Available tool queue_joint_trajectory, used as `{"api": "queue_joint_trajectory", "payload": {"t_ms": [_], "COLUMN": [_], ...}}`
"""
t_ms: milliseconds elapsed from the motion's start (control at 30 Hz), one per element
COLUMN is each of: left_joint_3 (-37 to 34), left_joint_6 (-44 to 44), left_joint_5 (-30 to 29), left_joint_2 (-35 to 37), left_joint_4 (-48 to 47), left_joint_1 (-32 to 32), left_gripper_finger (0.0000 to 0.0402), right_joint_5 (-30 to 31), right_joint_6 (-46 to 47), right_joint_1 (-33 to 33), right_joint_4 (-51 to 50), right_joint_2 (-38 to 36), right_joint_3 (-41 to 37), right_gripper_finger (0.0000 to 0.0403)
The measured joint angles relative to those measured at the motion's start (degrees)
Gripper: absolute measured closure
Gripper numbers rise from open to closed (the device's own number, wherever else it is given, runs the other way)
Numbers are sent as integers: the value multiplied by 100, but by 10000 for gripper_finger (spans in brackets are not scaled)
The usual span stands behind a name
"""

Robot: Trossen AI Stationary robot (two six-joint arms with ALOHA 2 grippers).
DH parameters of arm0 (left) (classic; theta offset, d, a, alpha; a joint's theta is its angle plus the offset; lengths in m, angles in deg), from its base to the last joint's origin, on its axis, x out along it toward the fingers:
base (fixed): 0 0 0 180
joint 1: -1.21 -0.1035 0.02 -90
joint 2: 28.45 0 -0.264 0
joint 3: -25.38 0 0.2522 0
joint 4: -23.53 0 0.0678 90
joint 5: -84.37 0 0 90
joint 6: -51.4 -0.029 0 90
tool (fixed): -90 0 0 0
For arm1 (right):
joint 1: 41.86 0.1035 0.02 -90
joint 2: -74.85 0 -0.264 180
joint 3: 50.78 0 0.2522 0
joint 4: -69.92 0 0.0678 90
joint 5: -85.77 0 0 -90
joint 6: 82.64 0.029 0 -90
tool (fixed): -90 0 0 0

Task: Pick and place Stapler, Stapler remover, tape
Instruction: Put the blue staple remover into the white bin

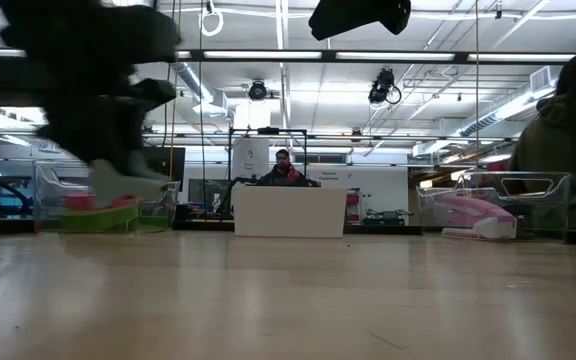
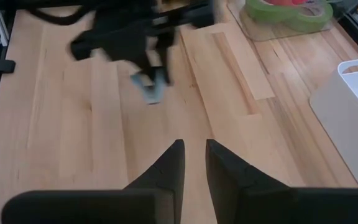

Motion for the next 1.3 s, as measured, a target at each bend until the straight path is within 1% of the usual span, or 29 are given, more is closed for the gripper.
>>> {"api": "queue_joint_trajectory", "payload": {"t_ms": [167,367,500,667,767,867,967,1033,1300], "left_joint_3": [2,4,7,9,9,9,9,9,13], "left_joint_6": [-965,-1763,-2280,-2981,-3106,-3111,-2932,-2853,-2912], "left_joint_5": [12,145,568,1278,1681,2135,2791,3108,3237], "left_joint_2": [407,895,1092,1130,1130,1130,1130,1130,755], "left_joint_4": [10,132,552,1430,2097,2748,3139,3331,4401], "left_joint_1": [-1066,-2494,-3424,-4441,-4952,-5410,-5777,-5933,-6147], "left_gripper_finger": [354,354,354,354,354,354,354,354,354], "right_joint_5": [0,-6,-15,-15,-12,-7,-7,-5,0], "right_joint_6": [-127,-210,-295,-504,-656,-929,-1084,-1179,-1282], "right_joint_1": [0,-1,-1,-9,-11,-42,-91,-131,-282], "right_joint_4": [3,2,2,38,50,79,92,92,114], "right_joint_2": [0,-1,-2,-2,-2,-2,-2,-2,-2], "right_joint_3": [0,0,2,8,9,9,9,9,9], "right_gripper_finger": [339,339,339,339,339,339,339,339,339]}}
